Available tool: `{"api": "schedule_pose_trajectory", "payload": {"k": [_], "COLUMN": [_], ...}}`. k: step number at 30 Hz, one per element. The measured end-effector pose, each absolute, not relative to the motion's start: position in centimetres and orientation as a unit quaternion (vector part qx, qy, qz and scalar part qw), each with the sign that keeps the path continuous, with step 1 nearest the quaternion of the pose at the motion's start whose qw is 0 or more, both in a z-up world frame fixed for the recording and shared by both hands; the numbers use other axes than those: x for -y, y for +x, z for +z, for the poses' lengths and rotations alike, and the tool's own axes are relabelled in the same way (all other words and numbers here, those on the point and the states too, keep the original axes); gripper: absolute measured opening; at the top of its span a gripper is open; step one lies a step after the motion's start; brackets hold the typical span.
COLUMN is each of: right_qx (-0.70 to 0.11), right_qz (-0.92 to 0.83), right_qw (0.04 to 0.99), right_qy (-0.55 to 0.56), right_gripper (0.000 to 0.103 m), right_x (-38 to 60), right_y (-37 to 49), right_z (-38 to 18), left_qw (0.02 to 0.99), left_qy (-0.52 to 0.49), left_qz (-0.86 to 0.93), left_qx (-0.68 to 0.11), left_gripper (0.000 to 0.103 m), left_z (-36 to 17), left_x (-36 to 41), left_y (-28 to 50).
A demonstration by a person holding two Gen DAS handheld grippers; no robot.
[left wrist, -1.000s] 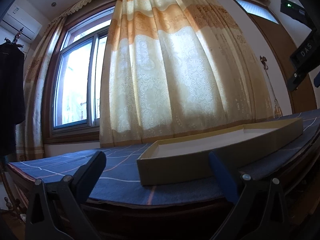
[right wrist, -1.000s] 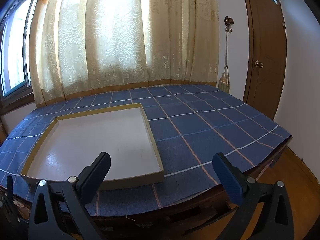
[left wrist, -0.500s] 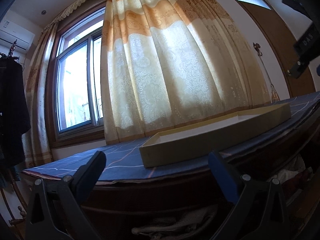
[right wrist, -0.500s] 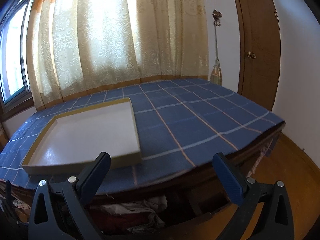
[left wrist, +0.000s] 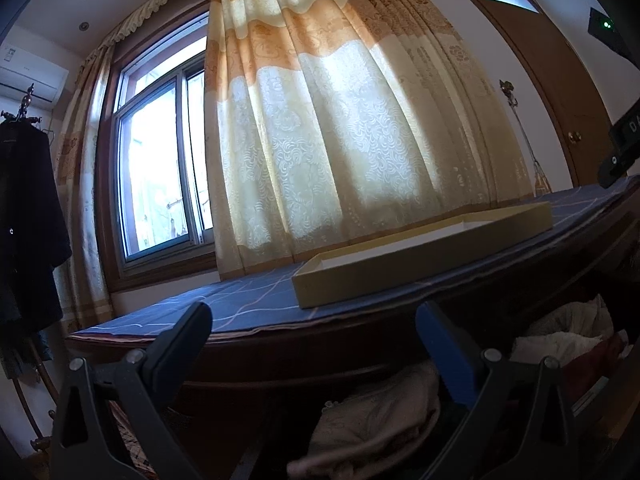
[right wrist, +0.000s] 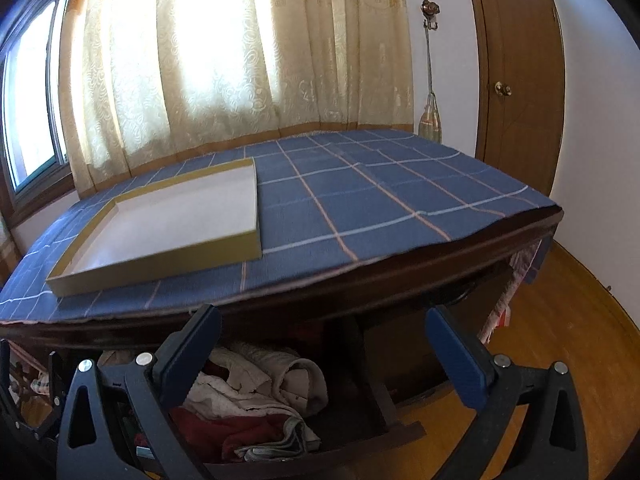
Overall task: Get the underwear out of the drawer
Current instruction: 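Lower both tools toward the open drawer below the desk, then move the right tool into the drawer toward the white underwear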
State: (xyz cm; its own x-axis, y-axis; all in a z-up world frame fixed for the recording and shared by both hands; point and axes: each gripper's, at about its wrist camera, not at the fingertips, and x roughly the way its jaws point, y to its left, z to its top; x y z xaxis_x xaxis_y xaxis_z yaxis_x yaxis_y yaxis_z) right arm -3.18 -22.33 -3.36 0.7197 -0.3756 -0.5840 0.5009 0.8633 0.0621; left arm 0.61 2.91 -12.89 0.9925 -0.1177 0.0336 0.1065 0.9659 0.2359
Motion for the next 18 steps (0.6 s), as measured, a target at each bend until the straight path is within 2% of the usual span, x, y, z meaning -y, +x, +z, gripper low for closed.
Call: {"api": "schedule_pose_trajectory", "payload": {"k": [18], "right_qx": [-0.318], "right_qz": [-0.212], "right_qw": [0.914], "right_qy": [0.137], "right_gripper": [0.102], "right_x": [21.9], "right_y": [-7.4], "right_z": [-5.0], "left_qw": [0.987], "left_qy": [0.14], "left_qz": [-0.078], "left_qx": [-0.018], "left_gripper": [0.103], "left_z": [-12.8], "left_x": [-4.1], "left_y": [-4.1]}}
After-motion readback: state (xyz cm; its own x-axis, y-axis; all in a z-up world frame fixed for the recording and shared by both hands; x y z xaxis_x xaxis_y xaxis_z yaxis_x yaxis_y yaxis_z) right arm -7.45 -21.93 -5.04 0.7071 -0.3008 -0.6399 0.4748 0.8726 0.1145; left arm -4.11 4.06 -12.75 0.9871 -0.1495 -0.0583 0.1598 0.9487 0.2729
